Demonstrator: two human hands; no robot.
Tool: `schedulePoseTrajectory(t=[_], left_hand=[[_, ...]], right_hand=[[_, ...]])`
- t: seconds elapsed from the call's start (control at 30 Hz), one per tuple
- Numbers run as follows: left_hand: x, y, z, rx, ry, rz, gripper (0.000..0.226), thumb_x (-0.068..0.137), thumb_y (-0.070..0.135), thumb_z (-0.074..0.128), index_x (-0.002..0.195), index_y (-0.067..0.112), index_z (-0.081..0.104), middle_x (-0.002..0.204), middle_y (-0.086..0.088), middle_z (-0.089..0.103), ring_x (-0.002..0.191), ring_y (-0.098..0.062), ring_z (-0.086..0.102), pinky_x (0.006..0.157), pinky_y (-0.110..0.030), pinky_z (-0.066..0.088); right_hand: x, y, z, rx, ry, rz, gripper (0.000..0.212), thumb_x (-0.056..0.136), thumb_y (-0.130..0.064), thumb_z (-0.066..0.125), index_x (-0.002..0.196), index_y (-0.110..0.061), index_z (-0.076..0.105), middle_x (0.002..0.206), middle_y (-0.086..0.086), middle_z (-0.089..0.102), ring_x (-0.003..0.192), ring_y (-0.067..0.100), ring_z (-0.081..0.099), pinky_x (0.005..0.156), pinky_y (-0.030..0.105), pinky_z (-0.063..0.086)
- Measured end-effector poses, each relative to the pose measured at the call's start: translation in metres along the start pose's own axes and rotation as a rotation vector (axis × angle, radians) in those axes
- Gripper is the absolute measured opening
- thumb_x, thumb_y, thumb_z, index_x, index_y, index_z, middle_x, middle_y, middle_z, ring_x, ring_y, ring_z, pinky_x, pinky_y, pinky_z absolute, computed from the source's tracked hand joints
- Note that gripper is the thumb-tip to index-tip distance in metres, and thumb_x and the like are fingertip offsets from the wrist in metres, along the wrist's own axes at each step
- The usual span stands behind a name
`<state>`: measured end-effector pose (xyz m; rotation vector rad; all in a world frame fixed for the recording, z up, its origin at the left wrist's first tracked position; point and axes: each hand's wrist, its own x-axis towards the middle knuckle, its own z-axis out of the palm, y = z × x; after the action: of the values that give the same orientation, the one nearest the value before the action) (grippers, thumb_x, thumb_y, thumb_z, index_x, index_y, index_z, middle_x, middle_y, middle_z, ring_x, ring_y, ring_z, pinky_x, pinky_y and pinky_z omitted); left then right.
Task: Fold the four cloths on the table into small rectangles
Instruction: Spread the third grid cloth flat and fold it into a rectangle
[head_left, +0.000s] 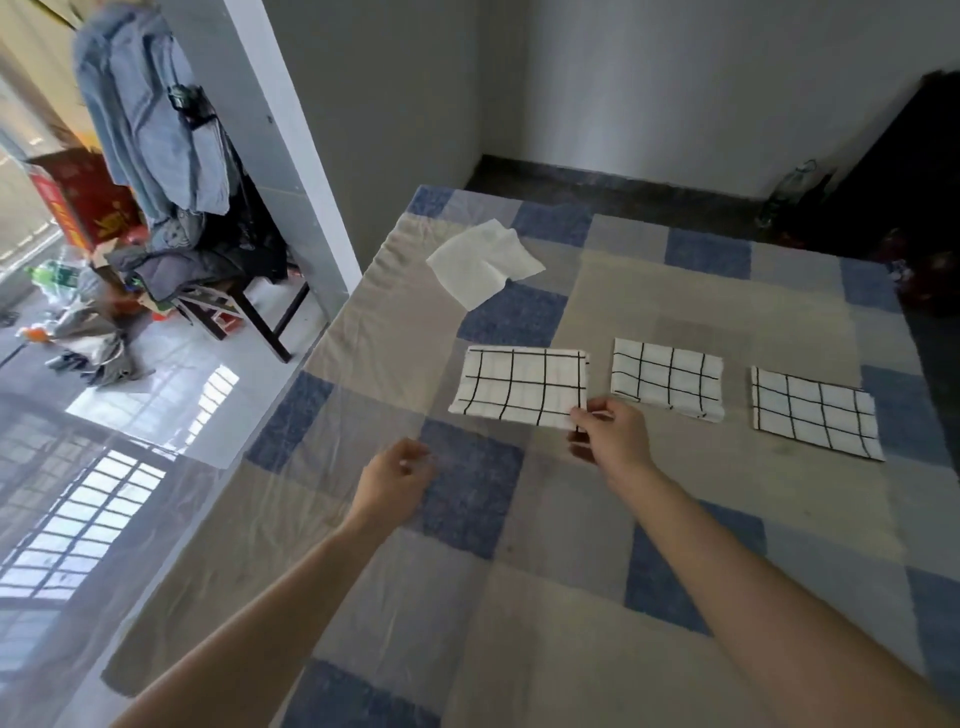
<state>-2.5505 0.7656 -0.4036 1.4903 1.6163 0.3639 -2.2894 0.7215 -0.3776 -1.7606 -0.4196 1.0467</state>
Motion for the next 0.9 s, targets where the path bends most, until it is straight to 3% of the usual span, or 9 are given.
schedulePoseTrajectory(t=[0.1, 0.17, 0.27, 0.53, 0.63, 0.7, 0.73, 0.8, 0.9], left_hand=[[-0.006, -0.023, -0.013, 0.539, -0.039, 0.052, 0.053, 0.084, 0.04, 0.068, 0.131, 0.031, 0.046, 0.14, 0.001, 0.035, 0.129, -0.028, 0.037, 0.101, -0.044, 0.044], [-0.011, -0.039, -0.015, 0.68, -0.113, 0.056, 0.074, 0.074, 0.05, 0.072, 0.136, 0.033, 0.037, 0.143, 0.004, 0.029, 0.131, -0.027, 0.031, 0.099, -0.044, 0.044], [-0.015, -0.053, -0.008, 0.716, -0.156, 0.045, 0.092, 0.062, 0.051, 0.078, 0.139, 0.033, 0.031, 0.145, 0.007, 0.022, 0.133, -0.024, 0.022, 0.094, -0.039, 0.047], [-0.012, -0.05, -0.014, 0.743, -0.148, 0.078, 0.089, 0.065, 0.049, 0.078, 0.138, 0.036, 0.03, 0.148, 0.008, 0.019, 0.135, -0.023, 0.019, 0.086, -0.034, 0.05], [-0.01, -0.047, -0.015, 0.774, -0.155, 0.07, 0.091, 0.065, 0.049, 0.079, 0.139, 0.036, 0.029, 0.148, 0.007, 0.018, 0.134, -0.023, 0.019, 0.084, -0.035, 0.05], [-0.01, -0.047, -0.015, 0.764, -0.16, 0.073, 0.091, 0.064, 0.049, 0.08, 0.138, 0.036, 0.029, 0.149, 0.006, 0.017, 0.134, -0.024, 0.019, 0.086, -0.036, 0.05], [-0.01, -0.047, -0.015, 0.757, -0.16, 0.076, 0.091, 0.064, 0.049, 0.08, 0.138, 0.035, 0.028, 0.149, 0.006, 0.017, 0.134, -0.024, 0.019, 0.088, -0.037, 0.049], [-0.012, -0.05, -0.015, 0.74, -0.155, 0.081, 0.092, 0.065, 0.048, 0.079, 0.14, 0.035, 0.027, 0.149, 0.005, 0.016, 0.134, -0.025, 0.018, 0.097, -0.039, 0.044], [-0.015, -0.051, -0.015, 0.744, -0.164, 0.1, 0.092, 0.07, 0.048, 0.076, 0.144, 0.033, 0.023, 0.151, 0.003, 0.014, 0.136, -0.026, 0.016, 0.109, -0.041, 0.029]], right_hand=[[0.035, -0.019, 0.017, 0.043, -0.005, -0.014, 0.011, 0.089, -0.009, 0.067, 0.085, -0.013, 0.057, 0.089, 0.012, 0.064, 0.066, 0.024, 0.064, 0.047, 0.028, 0.055], [0.056, -0.027, 0.028, 0.07, -0.002, -0.01, 0.014, 0.089, -0.009, 0.067, 0.081, -0.015, 0.056, 0.085, 0.01, 0.062, 0.064, 0.021, 0.063, 0.046, 0.026, 0.055], [0.086, -0.03, 0.042, 0.104, 0.012, 0.016, 0.017, 0.089, -0.008, 0.066, 0.079, -0.016, 0.055, 0.078, 0.008, 0.061, 0.059, 0.017, 0.06, 0.045, 0.023, 0.055], [0.154, 0.005, 0.048, -0.115, 0.167, 0.053, 0.027, 0.085, -0.006, 0.068, 0.068, -0.017, 0.05, 0.069, 0.01, 0.061, 0.031, 0.003, 0.053, 0.033, 0.018, 0.045], [0.153, 0.006, 0.05, -0.314, 0.168, -0.059, 0.019, 0.079, -0.014, 0.073, 0.08, -0.012, 0.054, 0.088, 0.021, 0.069, 0.058, 0.023, 0.069, 0.055, 0.037, 0.058], [0.147, 0.007, 0.05, -0.6, 0.223, -0.241, 0.044, 0.075, -0.018, 0.077, 0.108, -0.004, 0.052, 0.115, 0.026, 0.059, 0.098, 0.039, 0.062, 0.083, 0.046, 0.053], [0.141, 0.007, 0.05, -0.726, 0.234, -0.348, 0.052, 0.078, -0.017, 0.075, 0.119, -0.002, 0.047, 0.123, 0.026, 0.051, 0.106, 0.041, 0.055, 0.089, 0.046, 0.049], [0.127, 0.007, 0.05, -0.964, 0.149, -0.513, 0.04, 0.088, -0.016, 0.064, 0.124, -0.007, 0.049, 0.125, 0.021, 0.047, 0.109, 0.038, 0.049, 0.086, 0.044, 0.046], [0.109, 0.004, 0.054, -1.234, -0.046, -0.466, 0.027, 0.099, -0.025, 0.042, 0.118, -0.012, 0.058, 0.127, 0.014, 0.05, 0.115, 0.035, 0.044, 0.086, 0.044, 0.045]])
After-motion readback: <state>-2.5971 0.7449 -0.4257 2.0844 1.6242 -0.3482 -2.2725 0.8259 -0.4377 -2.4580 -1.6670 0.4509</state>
